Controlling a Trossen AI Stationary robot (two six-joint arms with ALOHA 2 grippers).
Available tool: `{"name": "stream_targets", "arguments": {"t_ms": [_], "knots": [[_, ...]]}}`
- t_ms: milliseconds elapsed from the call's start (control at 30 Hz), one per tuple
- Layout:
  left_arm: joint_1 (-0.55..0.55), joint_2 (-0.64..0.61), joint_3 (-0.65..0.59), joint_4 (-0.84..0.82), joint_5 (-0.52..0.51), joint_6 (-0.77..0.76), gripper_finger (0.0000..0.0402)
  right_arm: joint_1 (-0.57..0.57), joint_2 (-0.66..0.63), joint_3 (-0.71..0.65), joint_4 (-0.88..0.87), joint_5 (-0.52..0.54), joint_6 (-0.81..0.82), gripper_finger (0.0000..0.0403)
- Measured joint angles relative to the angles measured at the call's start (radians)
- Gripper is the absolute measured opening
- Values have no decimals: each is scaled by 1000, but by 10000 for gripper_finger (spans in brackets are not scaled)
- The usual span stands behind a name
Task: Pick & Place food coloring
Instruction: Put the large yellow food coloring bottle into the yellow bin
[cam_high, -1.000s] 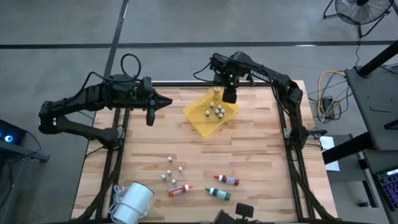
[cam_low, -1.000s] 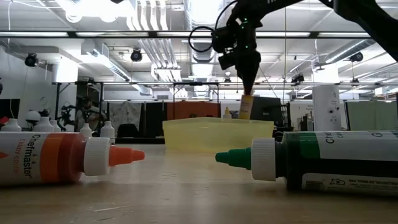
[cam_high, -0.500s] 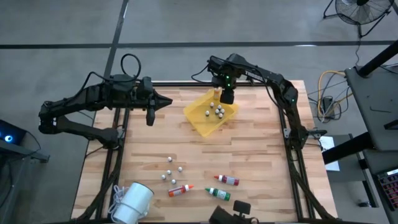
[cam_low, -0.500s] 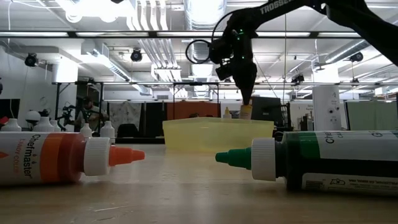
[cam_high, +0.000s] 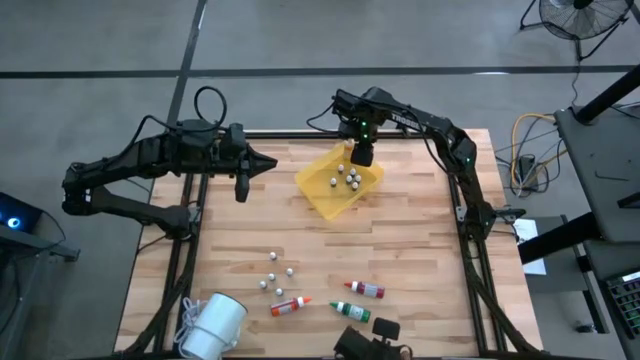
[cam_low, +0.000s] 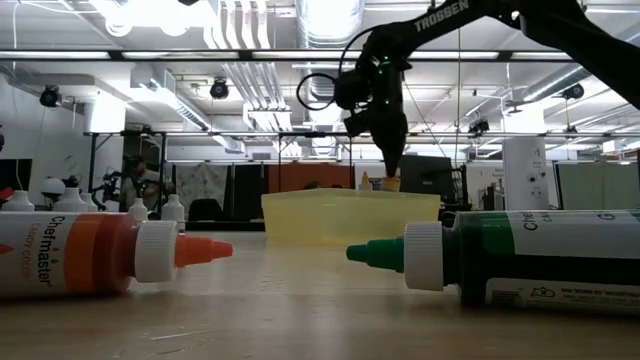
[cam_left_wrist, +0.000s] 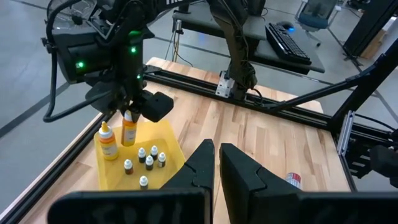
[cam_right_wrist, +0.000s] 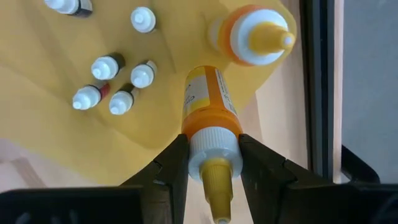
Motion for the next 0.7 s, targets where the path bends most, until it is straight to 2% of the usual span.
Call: {"name": "stream_targets", "arguments": {"t_ms": [400,700], "knots": [[0,0,0,0,0,0,0,0,0,-15,3,-7,1,107],[0,0,0,0,0,0,0,0,0,-8,-1,-52,99,107]]}}
